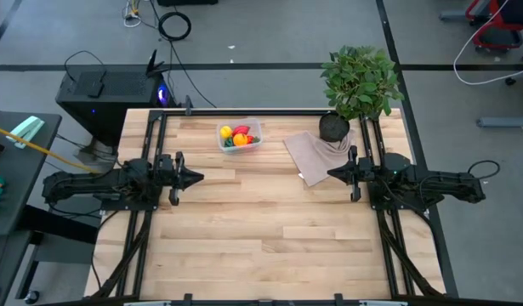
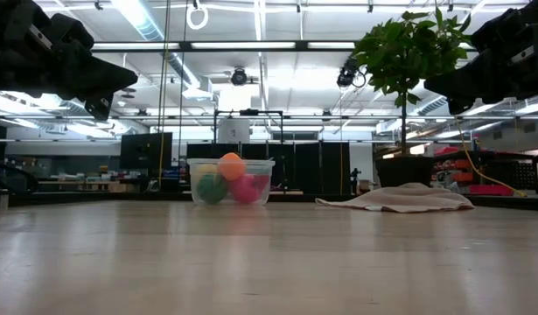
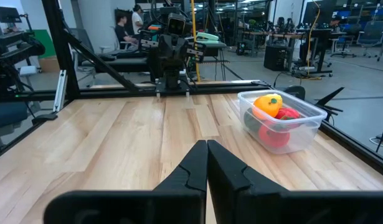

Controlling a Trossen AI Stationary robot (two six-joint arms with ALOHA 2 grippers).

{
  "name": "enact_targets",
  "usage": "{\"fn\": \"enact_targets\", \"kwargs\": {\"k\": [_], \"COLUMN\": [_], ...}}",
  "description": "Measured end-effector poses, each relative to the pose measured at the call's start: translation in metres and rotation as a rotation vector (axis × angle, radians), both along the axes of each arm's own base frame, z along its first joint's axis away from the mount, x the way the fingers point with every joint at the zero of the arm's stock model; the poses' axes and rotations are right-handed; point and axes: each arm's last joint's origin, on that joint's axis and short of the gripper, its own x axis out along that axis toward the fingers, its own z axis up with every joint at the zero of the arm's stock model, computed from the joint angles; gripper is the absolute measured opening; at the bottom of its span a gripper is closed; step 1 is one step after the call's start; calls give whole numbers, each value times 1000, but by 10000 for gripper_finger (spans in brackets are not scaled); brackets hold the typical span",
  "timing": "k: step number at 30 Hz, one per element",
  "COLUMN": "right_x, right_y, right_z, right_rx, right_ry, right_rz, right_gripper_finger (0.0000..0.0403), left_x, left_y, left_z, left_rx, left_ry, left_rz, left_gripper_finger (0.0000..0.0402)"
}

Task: Pick and placing Produce into tupperware
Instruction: Return to Home Position

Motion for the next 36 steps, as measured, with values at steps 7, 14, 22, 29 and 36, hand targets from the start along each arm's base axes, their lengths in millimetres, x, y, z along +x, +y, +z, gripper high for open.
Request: {"fn": "enact_targets", "kwargs": {"k": [7,14,22,29,36], "right_x": [0,0,0,0,0], "right_y": [0,0,0,0,0], "right_z": [0,0,0,0,0], "right_rx": [0,0,0,0,0], "right_ry": [0,0,0,0,0], "right_rz": [0,0,0,0,0], "right_gripper_finger": [13,13,13,13,13], "left_x": [0,0,0,0,0], "left_y": [0,0,0,0,0], "left_z": [0,0,0,0,0], "left_rx": [0,0,-1,-1,-1], "left_ry": [0,0,0,0,0], "left_rz": [0,0,0,0,0], "left_gripper_finger": [28,38,36,28,37]}}
